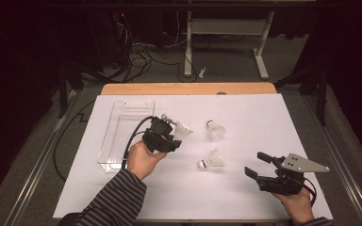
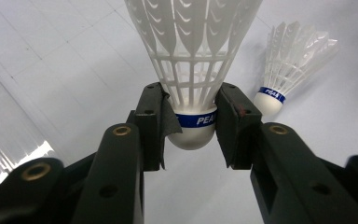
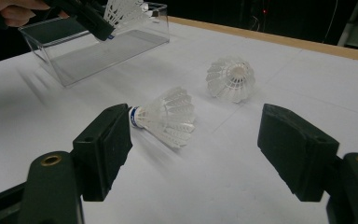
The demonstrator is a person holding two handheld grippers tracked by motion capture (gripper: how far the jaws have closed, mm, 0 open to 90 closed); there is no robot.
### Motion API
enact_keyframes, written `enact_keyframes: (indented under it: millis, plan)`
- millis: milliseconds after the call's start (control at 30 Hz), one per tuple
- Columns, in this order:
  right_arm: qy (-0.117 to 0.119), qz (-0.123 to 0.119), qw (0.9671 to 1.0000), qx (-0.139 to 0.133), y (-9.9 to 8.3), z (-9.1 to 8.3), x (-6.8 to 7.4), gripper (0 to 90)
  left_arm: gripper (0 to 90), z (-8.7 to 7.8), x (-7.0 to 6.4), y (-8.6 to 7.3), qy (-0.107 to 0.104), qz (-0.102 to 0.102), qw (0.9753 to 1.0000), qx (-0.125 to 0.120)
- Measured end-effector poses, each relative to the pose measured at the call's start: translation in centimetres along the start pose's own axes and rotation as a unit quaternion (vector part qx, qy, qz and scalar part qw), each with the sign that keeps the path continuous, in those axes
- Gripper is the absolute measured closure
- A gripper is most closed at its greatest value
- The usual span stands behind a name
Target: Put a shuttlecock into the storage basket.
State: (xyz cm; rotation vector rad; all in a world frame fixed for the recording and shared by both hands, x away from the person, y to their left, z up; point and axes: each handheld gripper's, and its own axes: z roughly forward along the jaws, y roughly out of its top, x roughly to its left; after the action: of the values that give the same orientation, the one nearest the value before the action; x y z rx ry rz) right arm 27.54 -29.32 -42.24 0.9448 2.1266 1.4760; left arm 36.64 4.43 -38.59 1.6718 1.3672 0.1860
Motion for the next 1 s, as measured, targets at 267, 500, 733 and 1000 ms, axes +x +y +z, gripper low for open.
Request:
enact_keyframes:
  millis: [267,500,733,1000]
  plan:
    - [0.0,0.001,1.0,0.0,0.0,0.0,0.0,26.4,65.1,-0.6,0.4,0.2,-0.002,-0.004,0.9999,-0.011]
    - [0.0,0.002,1.0,0.0,0.0,0.0,0.0,26.4,65.1,-1.3,0.9,0.4,-0.003,-0.01,0.9997,-0.024]
    - [0.0,0.002,1.0,0.001,0.0,0.0,0.0,26.4,65.1,-1.9,1.2,0.7,-0.003,-0.015,0.9992,-0.036]
    - [0.0,0.003,1.0,0.001,0.0,0.1,0.0,26.4,65.1,-2.5,1.8,1.1,-0.002,-0.021,0.9987,-0.047]
